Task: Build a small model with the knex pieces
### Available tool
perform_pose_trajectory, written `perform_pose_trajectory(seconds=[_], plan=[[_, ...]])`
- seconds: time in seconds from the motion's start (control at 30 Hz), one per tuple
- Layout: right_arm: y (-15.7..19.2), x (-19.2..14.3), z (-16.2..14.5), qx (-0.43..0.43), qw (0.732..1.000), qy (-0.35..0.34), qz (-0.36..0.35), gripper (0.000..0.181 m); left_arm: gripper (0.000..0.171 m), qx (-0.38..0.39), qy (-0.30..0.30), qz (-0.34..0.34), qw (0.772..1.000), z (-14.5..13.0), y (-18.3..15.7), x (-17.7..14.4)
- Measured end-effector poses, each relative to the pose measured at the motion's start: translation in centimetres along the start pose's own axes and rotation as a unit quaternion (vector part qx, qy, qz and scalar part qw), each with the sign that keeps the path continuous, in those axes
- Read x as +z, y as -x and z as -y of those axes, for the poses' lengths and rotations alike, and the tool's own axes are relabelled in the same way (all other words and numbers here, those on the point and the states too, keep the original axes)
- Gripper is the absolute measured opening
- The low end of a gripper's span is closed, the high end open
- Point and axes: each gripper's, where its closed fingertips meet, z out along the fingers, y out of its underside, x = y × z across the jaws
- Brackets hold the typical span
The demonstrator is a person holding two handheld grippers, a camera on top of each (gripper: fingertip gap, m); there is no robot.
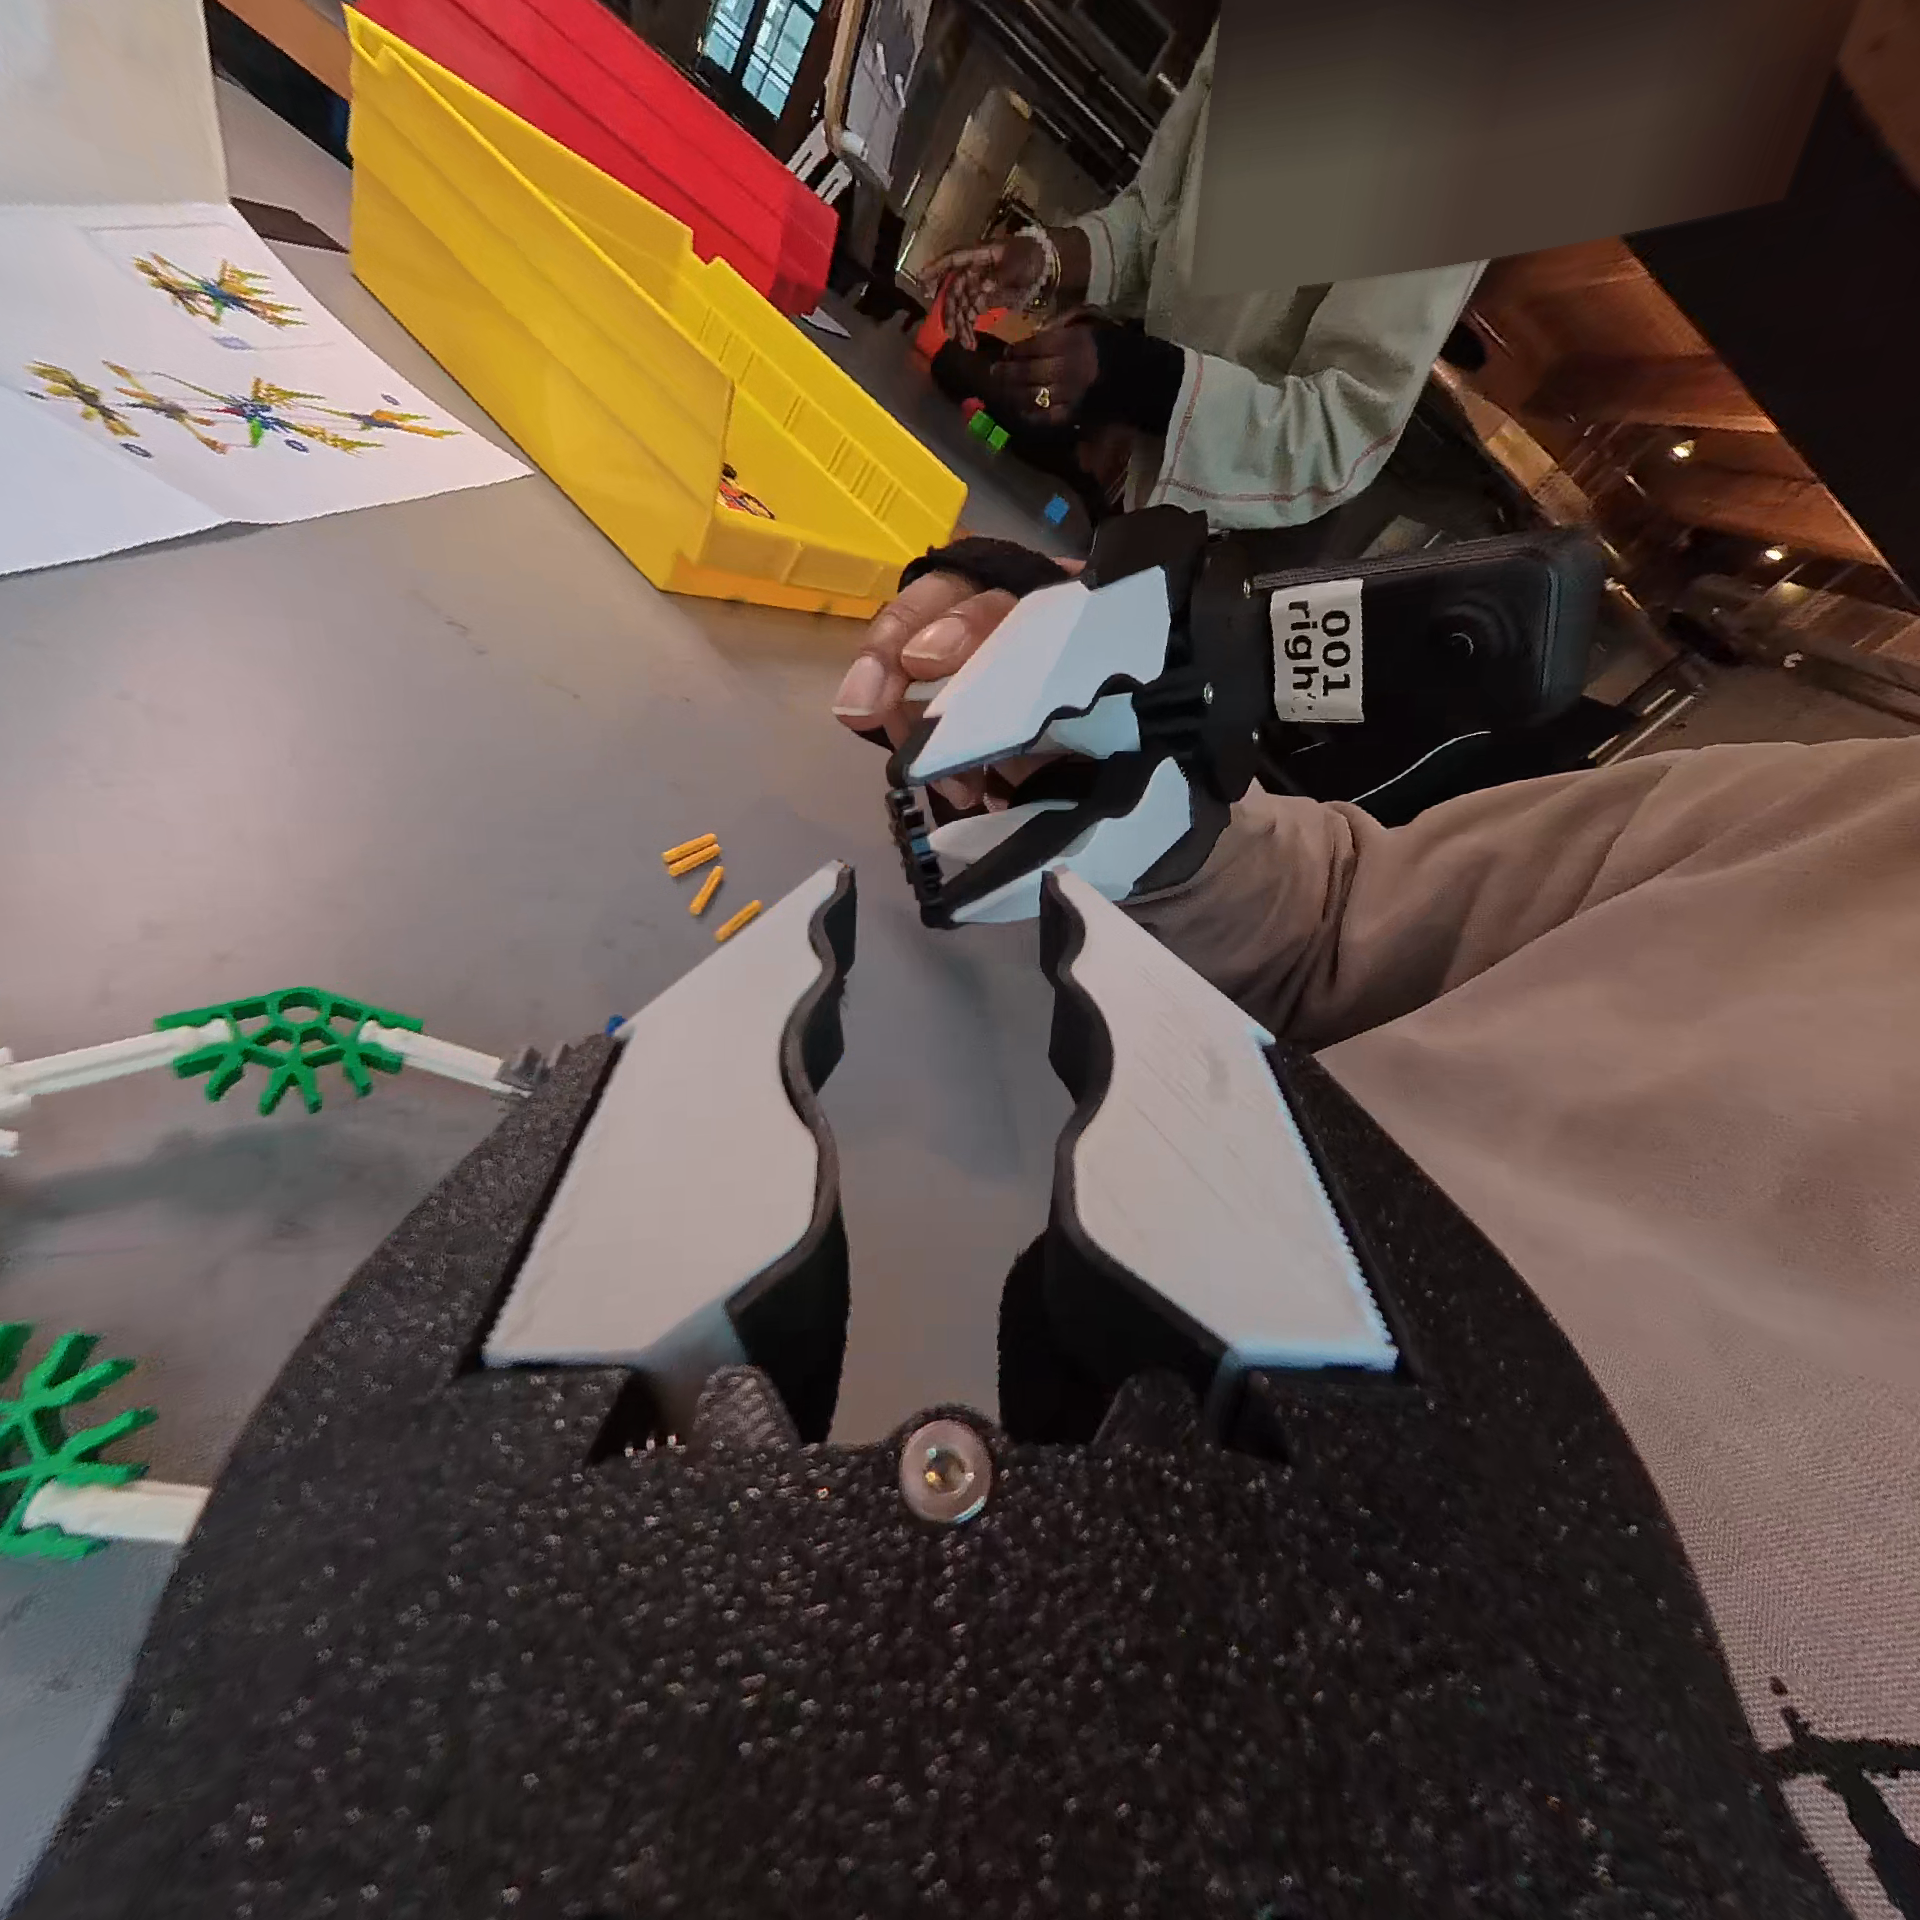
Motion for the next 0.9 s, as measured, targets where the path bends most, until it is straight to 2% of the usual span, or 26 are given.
perform_pose_trajectory(seconds=[0.17, 0.27, 0.43, 0.63, 0.77, 0.9], plan=[[1.0, 0.0, 0.2, -0.035, 0.999, -0.002, 0.008, 0.021, 0.005, 0.037, 0.018, 0.027, 0.999, -0.8, 0.4, 0.6], [1.1, 0.1, 0.0, -0.037, 0.999, 0.003, 0.010, 0.017, 0.002, 0.068, 0.033, 0.059, 0.995, -1.1, 1.0, 0.5], [1.4, 0.0, 0.2, 0.093, 0.993, -0.034, 0.057, 0.022, 0.002, 0.155, 0.049, 0.112, 0.980, -1.2, 1.5, 0.0], [2.4, -0.6, 1.0, 0.223, 0.961, -0.080, 0.143, 0.014, 0.002, 0.272, 0.079, 0.136, 0.949, -2.0, 0.9, 0.1], [2.5, -1.1, 1.3, 0.273, 0.940, -0.101, 0.178, 0.007, 0.002, 0.297, 0.085, 0.122, 0.943, -2.4, 0.2, 0.2], [2.3, -1.0, 0.9, 0.297, 0.931, -0.101, 0.184, 0.006, 0.002, 0.286, 0.084, 0.120, 0.947, -2.4, 0.5, 0.1]])
